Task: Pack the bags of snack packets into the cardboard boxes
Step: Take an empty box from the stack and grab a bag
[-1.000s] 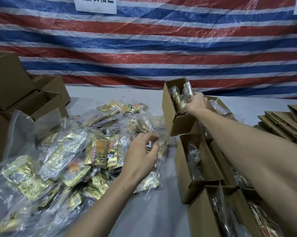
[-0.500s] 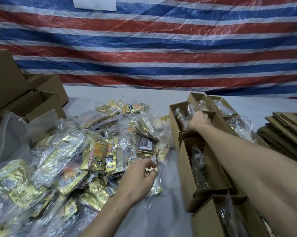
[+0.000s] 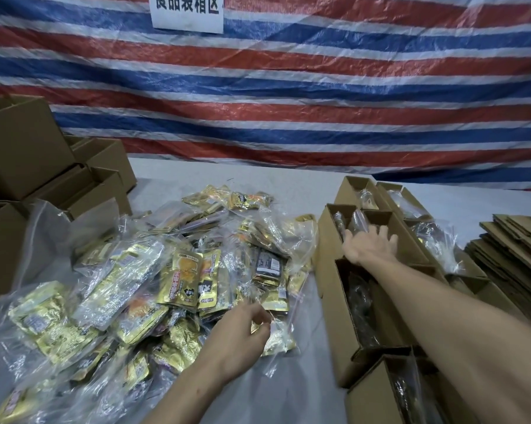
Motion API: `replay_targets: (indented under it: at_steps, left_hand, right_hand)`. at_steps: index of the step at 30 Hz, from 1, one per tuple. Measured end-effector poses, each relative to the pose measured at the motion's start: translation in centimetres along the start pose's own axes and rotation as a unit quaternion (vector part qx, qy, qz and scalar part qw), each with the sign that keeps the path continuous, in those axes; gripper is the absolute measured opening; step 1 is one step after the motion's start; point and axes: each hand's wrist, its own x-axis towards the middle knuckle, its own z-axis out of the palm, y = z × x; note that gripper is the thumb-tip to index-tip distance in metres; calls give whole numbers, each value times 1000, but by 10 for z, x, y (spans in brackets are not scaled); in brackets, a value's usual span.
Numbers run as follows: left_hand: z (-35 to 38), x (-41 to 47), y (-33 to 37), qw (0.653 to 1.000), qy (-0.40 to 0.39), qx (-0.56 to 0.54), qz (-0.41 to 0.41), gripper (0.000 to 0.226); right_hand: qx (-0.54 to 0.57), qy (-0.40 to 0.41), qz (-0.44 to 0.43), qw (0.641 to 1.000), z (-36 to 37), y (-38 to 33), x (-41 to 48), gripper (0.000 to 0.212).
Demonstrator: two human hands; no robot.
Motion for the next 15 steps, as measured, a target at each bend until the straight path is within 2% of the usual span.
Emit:
replay_targets:
  at_steps: [3,7,11,15]
  left_hand:
    - [-5,-7,-3,1000,-3,1,-9,11]
    - [-15,-19,-7,999,-10,12,-37,15]
    - [-37,-29,-9,998,26,19,-48,21]
    - [-68,-39,-13,992,112,7,-57,17]
  right_hand:
    - [8,9,3,1000,-6,3,-6,67]
    - [30,60,-8,998,-24,-11,-20,59]
    - [72,77,-95,990,-37,-53,-53,49]
    - [143,46,-198,969,-42,-104,-104,36]
